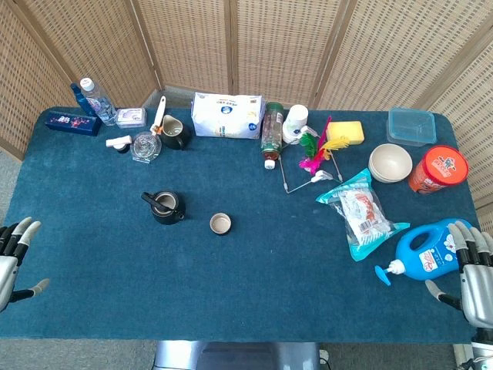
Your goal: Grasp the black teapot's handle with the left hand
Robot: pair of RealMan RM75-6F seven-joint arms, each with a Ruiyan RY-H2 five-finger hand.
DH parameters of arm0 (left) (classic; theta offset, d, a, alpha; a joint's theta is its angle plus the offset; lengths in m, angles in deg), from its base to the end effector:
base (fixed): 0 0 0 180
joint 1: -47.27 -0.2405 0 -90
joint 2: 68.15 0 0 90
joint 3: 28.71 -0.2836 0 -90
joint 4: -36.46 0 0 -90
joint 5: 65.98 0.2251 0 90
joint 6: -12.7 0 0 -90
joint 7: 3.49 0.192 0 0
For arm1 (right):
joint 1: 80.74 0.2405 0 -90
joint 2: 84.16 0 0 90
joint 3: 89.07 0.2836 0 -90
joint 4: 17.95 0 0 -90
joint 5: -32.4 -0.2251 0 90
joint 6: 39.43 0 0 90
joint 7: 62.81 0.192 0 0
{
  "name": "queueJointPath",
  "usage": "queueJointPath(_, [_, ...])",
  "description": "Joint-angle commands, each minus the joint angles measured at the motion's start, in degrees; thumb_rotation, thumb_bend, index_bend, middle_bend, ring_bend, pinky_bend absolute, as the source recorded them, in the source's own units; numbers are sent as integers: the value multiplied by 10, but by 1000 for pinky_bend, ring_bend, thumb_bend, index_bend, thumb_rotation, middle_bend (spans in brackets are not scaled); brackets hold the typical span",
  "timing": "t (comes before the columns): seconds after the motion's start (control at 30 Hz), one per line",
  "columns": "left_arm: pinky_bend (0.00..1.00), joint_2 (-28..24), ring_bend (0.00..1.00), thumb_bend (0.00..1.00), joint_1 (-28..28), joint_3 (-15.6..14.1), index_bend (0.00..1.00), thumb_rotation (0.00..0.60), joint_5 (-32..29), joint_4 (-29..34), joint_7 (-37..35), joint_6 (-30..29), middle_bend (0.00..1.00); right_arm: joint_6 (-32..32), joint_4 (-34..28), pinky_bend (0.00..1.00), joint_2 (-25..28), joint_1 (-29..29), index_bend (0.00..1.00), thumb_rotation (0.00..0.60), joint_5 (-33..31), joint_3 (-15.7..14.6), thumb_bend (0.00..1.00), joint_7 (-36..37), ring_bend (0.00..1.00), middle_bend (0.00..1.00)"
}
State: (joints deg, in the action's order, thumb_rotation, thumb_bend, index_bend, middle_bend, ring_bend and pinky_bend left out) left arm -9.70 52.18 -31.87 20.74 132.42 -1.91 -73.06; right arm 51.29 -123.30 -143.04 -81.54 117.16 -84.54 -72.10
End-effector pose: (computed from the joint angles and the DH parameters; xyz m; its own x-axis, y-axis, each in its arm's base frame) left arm -0.3437 0.2079 0.1691 0.4581 0.0912 0.8842 0.8885 -0.0168 -0.4586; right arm -0.3149 -0.2035 0.1910 0.4235 0.0703 0.9032 -0.9041 0.0962 0.4164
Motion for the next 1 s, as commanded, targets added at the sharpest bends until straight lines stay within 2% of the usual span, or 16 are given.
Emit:
queueJointPath(0.03, [35,-2,0,216,-1,-1,0,600,2,0,-13,4,0,-1,-2,0,1,-1,0,600,-1,0,0,3,0,0])
queueJointPath(0.2, [35,4,0,216,2,4,0,600,2,-15,-19,10,0,-1,-1,0,3,-1,0,600,2,-1,0,5,0,0])
queueJointPath(0.37, [35,43,0,216,56,47,0,600,23,-67,-23,35,0,-20,4,0,0,8,0,600,-3,-1,0,5,0,0])
queueJointPath(0.5, [36,69,0,216,108,75,0,600,29,-96,-24,76,0,-30,5,0,-2,14,0,600,-13,2,0,0,0,0])
queueJointPath(0.7, [35,143,0,216,193,120,0,600,20,-162,7,140,0,-29,2,0,0,14,0,600,-20,6,0,3,0,0])
queueJointPath(0.9, [36,188,0,216,255,137,0,600,-15,-171,62,222,0,-37,2,0,2,19,0,600,-28,9,0,5,0,0])
queueJointPath(1.0, [35,202,0,216,272,145,0,600,-32,-172,83,241,0,-41,2,0,3,21,0,600,-34,11,0,7,0,0])
